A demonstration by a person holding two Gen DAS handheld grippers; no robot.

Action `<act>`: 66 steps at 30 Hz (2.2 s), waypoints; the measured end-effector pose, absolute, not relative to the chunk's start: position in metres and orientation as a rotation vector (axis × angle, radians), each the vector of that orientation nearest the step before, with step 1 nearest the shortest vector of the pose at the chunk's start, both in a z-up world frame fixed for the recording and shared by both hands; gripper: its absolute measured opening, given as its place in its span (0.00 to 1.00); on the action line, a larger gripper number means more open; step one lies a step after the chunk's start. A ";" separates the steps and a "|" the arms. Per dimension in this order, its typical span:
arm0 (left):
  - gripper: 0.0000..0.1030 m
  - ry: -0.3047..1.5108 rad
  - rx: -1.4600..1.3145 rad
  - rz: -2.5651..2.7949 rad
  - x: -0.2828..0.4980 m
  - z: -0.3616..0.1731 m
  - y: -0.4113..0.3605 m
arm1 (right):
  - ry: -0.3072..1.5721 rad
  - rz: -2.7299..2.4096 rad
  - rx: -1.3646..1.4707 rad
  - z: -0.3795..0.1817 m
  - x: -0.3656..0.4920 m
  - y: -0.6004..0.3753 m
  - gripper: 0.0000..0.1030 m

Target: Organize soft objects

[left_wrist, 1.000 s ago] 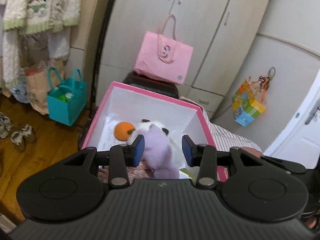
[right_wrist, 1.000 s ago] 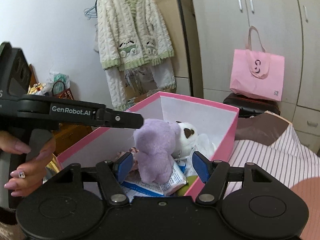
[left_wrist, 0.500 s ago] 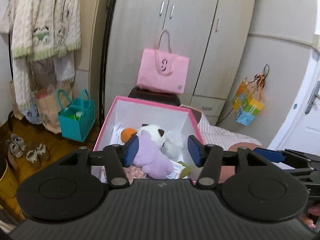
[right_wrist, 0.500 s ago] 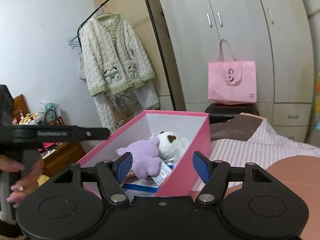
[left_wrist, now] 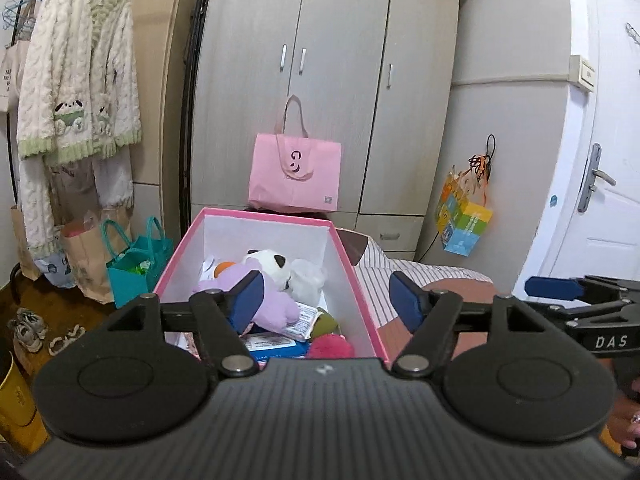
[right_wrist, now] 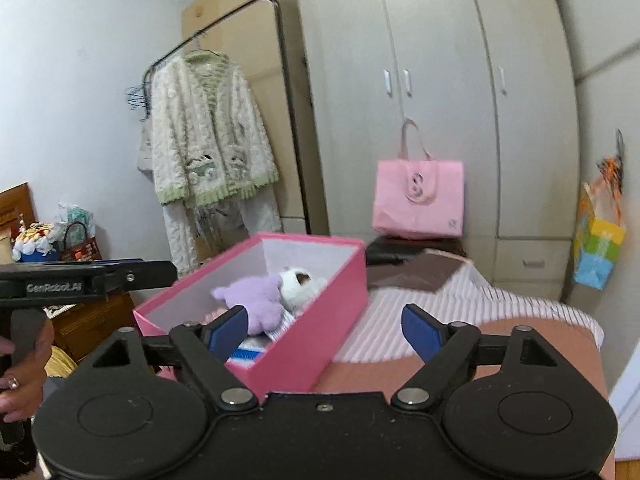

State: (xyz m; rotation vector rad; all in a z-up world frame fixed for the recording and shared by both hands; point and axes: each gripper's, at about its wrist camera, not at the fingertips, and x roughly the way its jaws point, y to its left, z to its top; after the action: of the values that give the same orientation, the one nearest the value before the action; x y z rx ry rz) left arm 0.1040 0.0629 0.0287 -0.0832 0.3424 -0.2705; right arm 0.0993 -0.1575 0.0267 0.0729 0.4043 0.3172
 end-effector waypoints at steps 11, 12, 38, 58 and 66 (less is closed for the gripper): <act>1.00 0.336 -0.030 -0.230 0.103 0.014 0.043 | 0.399 0.170 0.105 0.013 0.086 -0.174 0.99; 1.00 0.347 -0.034 -0.225 0.103 0.013 0.043 | 0.401 0.151 0.099 0.010 0.085 -0.173 0.99; 1.00 0.424 0.077 -0.116 0.071 0.012 0.017 | 0.469 -0.126 0.013 0.025 0.041 -0.180 1.00; 1.00 0.465 0.025 -0.082 0.068 0.011 0.023 | 0.471 -0.132 -0.003 0.022 0.025 -0.172 1.00; 1.00 0.466 0.047 -0.084 0.066 0.008 0.021 | 0.460 -0.131 -0.025 0.021 0.020 -0.166 1.00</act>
State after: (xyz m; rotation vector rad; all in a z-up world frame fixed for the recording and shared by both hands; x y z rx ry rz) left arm 0.0660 0.0212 0.0079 0.0472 0.4662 -0.0838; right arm 0.0195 -0.1663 0.0210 -0.0247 0.4597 -0.1312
